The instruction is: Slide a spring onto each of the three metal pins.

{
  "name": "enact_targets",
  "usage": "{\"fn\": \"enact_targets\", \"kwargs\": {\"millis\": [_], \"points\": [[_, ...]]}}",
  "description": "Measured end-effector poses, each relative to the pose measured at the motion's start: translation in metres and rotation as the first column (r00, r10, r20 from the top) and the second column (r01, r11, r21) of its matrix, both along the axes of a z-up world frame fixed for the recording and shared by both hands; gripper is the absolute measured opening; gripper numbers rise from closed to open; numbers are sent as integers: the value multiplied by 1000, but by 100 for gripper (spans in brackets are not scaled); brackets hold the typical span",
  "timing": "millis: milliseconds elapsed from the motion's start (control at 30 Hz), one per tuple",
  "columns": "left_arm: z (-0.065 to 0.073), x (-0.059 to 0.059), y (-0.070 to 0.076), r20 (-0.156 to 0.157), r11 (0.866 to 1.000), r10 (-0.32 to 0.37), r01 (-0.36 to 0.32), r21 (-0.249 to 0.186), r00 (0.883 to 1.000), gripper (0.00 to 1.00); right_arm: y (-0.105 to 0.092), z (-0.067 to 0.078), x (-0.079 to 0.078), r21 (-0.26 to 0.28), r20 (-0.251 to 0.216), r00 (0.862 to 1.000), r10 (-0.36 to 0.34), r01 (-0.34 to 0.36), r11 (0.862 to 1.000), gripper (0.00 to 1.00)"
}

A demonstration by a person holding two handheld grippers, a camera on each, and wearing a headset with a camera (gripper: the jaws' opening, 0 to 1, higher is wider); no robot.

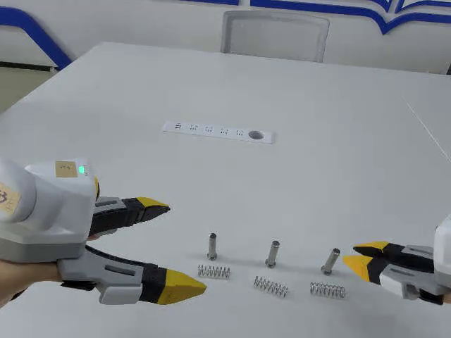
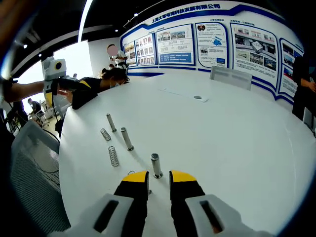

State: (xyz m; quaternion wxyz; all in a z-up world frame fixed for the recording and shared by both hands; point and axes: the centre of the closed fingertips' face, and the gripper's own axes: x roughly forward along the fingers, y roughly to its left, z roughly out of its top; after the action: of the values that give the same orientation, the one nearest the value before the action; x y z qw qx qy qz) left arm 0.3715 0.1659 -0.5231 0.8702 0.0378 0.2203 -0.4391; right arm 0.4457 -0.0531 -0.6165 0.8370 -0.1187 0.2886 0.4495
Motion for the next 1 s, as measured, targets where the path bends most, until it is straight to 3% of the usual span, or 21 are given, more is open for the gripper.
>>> {"fn": "enact_targets", "kwargs": {"millis": [100, 167, 267, 500, 733, 1000], "points": [[-3, 0, -2, -7, 1000, 6, -6, -1, 1000, 83, 1, -12, -11, -78, 23, 995, 99, -97, 992, 17], [-5, 0, -3, -12, 1000, 7, -7, 1, 1000, 83, 7, -20, -19, -73, -8, 992, 127, -127, 989, 17], [-10, -2, -2, -28, 1000, 4, -4, 12, 1000, 83, 14, -26, -23, -103, -1, 983, 181, -180, 978, 19], [-12, -3, 2, -41, 1000, 20, -20, 19, 999, 83, 18, -40, -16, -142, -7, 971, 238, -236, 961, 20], [-13, -5, 5, -54, 999, 26, -24, 35, 998, 83, 22, -47, -19, -125, -27, 955, 294, -295, 947, 20], [-12, -6, 3, -68, 998, 28, -24, 49, 997, 83, 16, -46, -20, -42, -25, 943, 332, -332, 942, 12]]}}
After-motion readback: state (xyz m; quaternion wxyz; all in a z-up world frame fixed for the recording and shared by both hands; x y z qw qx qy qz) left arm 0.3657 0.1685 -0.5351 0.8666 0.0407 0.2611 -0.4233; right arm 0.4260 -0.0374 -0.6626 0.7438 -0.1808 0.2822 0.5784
